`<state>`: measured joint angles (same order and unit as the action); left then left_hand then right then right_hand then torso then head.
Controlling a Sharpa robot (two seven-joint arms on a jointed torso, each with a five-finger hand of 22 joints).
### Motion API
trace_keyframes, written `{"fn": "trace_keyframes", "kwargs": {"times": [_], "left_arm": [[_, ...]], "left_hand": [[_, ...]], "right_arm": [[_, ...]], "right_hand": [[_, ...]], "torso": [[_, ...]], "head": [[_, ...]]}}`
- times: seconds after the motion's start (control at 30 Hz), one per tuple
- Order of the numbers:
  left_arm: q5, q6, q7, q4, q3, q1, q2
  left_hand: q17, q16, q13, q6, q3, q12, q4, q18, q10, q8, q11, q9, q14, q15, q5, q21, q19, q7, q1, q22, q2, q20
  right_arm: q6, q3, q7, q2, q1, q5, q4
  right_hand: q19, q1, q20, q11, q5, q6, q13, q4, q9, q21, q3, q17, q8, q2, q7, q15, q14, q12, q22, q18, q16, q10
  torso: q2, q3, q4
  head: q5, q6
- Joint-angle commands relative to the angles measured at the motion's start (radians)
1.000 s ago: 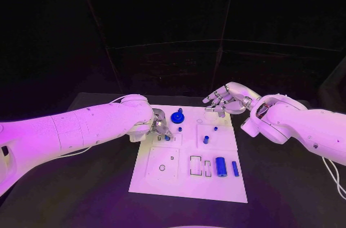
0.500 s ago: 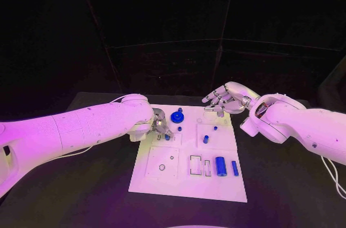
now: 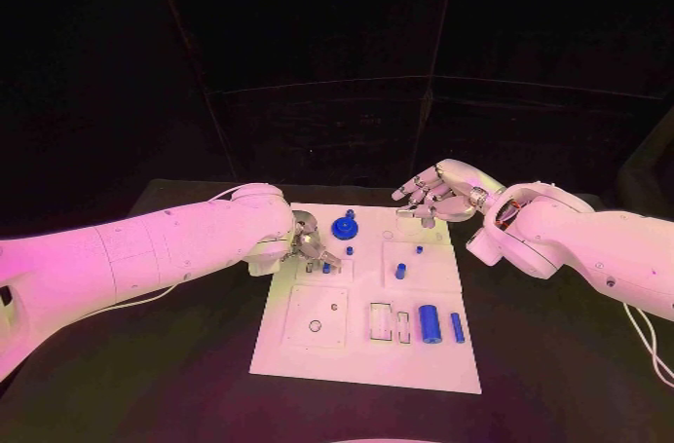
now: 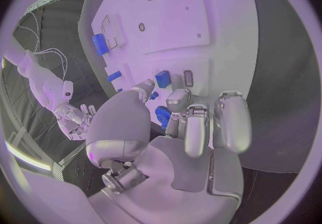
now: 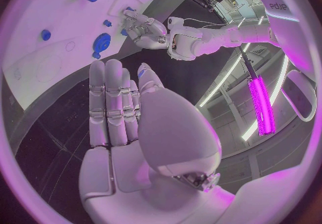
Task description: Assemble the parts on the task board
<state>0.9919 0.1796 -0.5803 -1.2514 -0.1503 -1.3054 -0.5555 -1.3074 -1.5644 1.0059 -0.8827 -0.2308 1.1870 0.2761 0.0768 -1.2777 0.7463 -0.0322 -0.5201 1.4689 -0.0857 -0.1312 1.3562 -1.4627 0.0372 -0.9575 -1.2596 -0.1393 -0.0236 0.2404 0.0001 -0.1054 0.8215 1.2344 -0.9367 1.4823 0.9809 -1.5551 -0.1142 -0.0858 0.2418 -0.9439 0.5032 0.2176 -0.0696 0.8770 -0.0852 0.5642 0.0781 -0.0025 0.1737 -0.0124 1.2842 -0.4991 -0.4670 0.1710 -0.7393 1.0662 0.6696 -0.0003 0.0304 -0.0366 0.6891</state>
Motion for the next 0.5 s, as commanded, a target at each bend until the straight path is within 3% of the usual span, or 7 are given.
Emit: {"fn": "trace_keyframes", "kwargs": {"times": [0.03, 0.13, 0.17, 0.33, 0.4, 0.5], "left_arm": [[-0.002, -0.021, -0.001, -0.014, 0.001, -0.001, -0.014], [-0.002, -0.03, 0.001, -0.025, 0.007, -0.003, -0.03], [-0.002, -0.032, 0.001, -0.029, 0.014, -0.005, -0.034], [-0.007, -0.018, -0.003, -0.043, 0.06, -0.014, -0.053], [-0.012, 0.012, -0.015, -0.044, 0.094, -0.023, -0.059], [-0.014, 0.073, -0.044, -0.024, 0.113, -0.041, -0.057]], "left_hand": [[-0.263, -0.006, 0.001, -0.009, 0.036, 0.004, 0.011, -0.012, -0.004, -0.005, 0.0, 0.0, 0.102, -0.007, 0.037, 0.003, -0.005, -0.001, -0.006, -0.002, 0.016, 0.007], [-0.263, -0.006, 0.0, -0.008, 0.065, 0.003, 0.013, -0.012, -0.003, -0.005, 0.0, 0.0, 0.102, -0.007, 0.058, 0.0, -0.005, 0.0, -0.01, 0.0, 0.024, 0.007], [-0.263, -0.006, -0.004, -0.007, 0.074, 0.0, 0.013, -0.011, 0.0, -0.006, 0.001, 0.0, 0.102, -0.007, 0.063, -0.002, -0.004, 0.0, -0.012, 0.003, 0.026, 0.007], [-0.263, -0.006, -0.034, 0.006, 0.112, -0.023, 0.013, -0.009, 0.021, -0.014, 0.005, 0.003, 0.102, -0.004, 0.075, -0.013, 0.001, 0.005, -0.023, 0.015, 0.032, 0.005], [-0.263, -0.006, -0.046, 0.017, 0.132, -0.032, 0.013, -0.007, 0.031, -0.021, 0.009, 0.006, 0.102, -0.001, 0.076, -0.018, 0.003, 0.01, -0.032, 0.021, 0.037, 0.003], [-0.263, -0.006, -0.069, 0.047, 0.15, -0.05, 0.009, -0.003, 0.052, -0.044, 0.019, 0.018, 0.102, 0.006, 0.074, -0.039, 0.013, 0.022, -0.063, 0.047, 0.053, -0.004]], "right_arm": [[-0.007, 0.0, -0.009, 0.0, 0.002, -0.001, 0.001], [-0.007, 0.0, -0.009, 0.0, 0.002, -0.001, 0.0], [-0.007, 0.0, -0.009, 0.0, 0.002, -0.001, -0.001], [-0.006, 0.0, -0.009, -0.001, 0.002, -0.001, -0.004], [-0.005, 0.0, -0.009, -0.001, 0.002, -0.001, -0.006], [-0.004, 0.0, -0.009, -0.002, 0.002, -0.001, -0.008]], "right_hand": [[-0.003, 0.008, -0.007, -0.002, 0.002, 0.005, -0.001, 0.005, -0.002, -0.004, -0.002, 0.001, 0.004, 0.001, 0.0, -0.001, -0.006, -0.005, 0.001, 0.011, 0.005, -0.008], [-0.004, 0.009, -0.007, -0.002, 0.002, 0.006, -0.002, 0.006, -0.002, -0.005, -0.002, 0.002, 0.004, 0.002, 0.0, -0.001, -0.007, -0.005, 0.002, 0.011, 0.006, -0.009], [-0.004, 0.009, -0.007, -0.002, 0.002, 0.006, -0.002, 0.006, -0.002, -0.005, -0.002, 0.002, 0.004, 0.002, 0.0, -0.001, -0.007, -0.005, 0.002, 0.011, 0.006, -0.009], [-0.004, 0.009, -0.008, -0.003, 0.002, 0.006, -0.002, 0.007, -0.002, -0.006, -0.003, 0.002, 0.004, 0.001, 0.001, -0.002, -0.009, -0.006, 0.002, 0.011, 0.006, -0.011], [-0.005, 0.009, -0.008, -0.003, 0.002, 0.007, -0.002, 0.007, -0.002, -0.006, -0.003, 0.002, 0.004, 0.001, 0.001, -0.002, -0.009, -0.006, 0.002, 0.011, 0.007, -0.011], [-0.005, 0.009, -0.008, -0.003, 0.002, 0.007, -0.002, 0.007, -0.002, -0.006, -0.003, 0.002, 0.004, 0.001, 0.001, -0.002, -0.009, -0.006, 0.002, 0.011, 0.007, -0.011]], "torso": [[0.0, -0.0001, 0.0007], [0.0, -0.0001, 0.0012], [0.0, -0.0001, 0.0012], [0.002, -0.0007, 0.0002], [0.002, -0.001, 0.0003], [0.002, -0.0006, 0.0005]], "head": [[0.001, 0.0], [0.003, -0.001], [0.003, -0.001], [0.006, -0.004], [0.007, -0.005], [0.007, -0.006]]}}
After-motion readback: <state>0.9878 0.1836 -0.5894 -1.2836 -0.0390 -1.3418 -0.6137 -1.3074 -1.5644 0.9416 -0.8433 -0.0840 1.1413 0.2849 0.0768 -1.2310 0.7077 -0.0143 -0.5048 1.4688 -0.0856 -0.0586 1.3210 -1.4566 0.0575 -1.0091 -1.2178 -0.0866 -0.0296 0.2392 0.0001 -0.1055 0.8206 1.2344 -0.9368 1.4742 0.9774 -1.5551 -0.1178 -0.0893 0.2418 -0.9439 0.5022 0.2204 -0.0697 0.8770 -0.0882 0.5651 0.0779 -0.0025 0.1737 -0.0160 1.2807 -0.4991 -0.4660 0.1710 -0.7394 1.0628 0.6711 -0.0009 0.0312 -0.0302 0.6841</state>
